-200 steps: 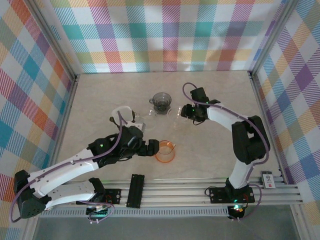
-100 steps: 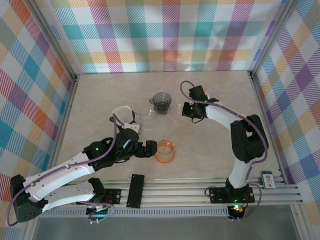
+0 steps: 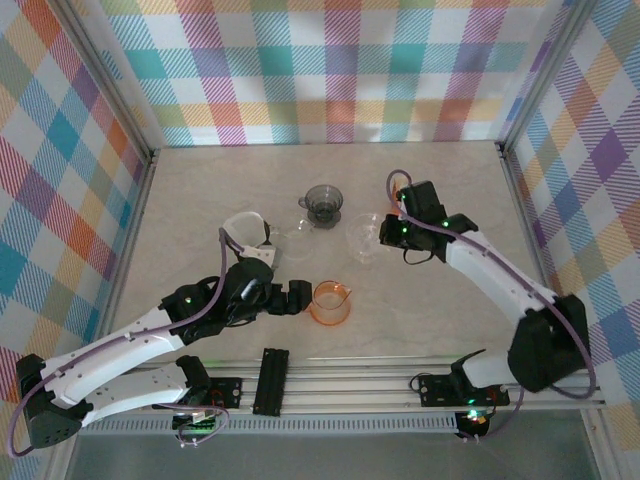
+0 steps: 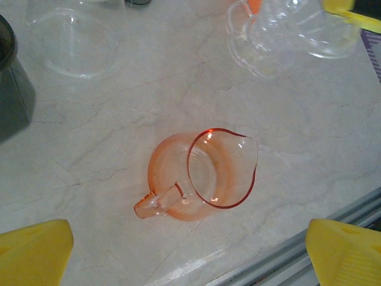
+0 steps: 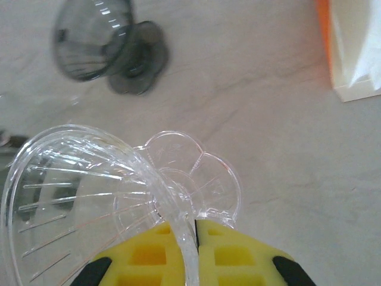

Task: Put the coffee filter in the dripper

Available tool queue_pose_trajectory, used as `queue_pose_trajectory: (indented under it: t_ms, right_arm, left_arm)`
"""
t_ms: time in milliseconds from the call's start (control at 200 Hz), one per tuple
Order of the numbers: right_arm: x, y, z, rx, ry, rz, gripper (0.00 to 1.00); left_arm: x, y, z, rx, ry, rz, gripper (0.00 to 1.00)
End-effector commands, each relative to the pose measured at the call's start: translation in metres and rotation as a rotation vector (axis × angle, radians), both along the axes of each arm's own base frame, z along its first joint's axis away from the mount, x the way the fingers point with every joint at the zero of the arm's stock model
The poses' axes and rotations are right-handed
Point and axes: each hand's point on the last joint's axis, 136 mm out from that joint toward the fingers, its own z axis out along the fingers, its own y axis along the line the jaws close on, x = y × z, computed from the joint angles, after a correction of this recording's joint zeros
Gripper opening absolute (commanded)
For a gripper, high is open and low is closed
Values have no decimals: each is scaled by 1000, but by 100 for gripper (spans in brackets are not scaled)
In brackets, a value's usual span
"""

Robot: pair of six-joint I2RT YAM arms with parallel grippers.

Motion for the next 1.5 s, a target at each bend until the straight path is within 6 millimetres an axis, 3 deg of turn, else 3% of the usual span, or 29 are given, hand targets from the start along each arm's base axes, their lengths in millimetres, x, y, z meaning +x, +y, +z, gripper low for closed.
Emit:
queue_pose_trajectory:
  t_ms: [0,130,255,620,1025,1495]
  right_arm:
    - [-40,14,15,-2,42,104,0]
    - [-68,33,28,0,65,190,0]
    - [-86,52,24,-3,109,252,0]
    - [-86,89,7,8,130,314,1]
    - [-99,96,-5,12,179,335,1]
    - [-101,85,-23,-53,182,315,5]
  left_arm:
    - [-1,9,1,26,-22,13,100]
    - [-2,17,5,30,-41,27,100]
    - [-3,25,9,33,-63,42,100]
    - [-4,31,6,45,-64,50,100]
    - [-3,32,3,51,-68,56,100]
    - [-2,34,0,61,-70,62,100]
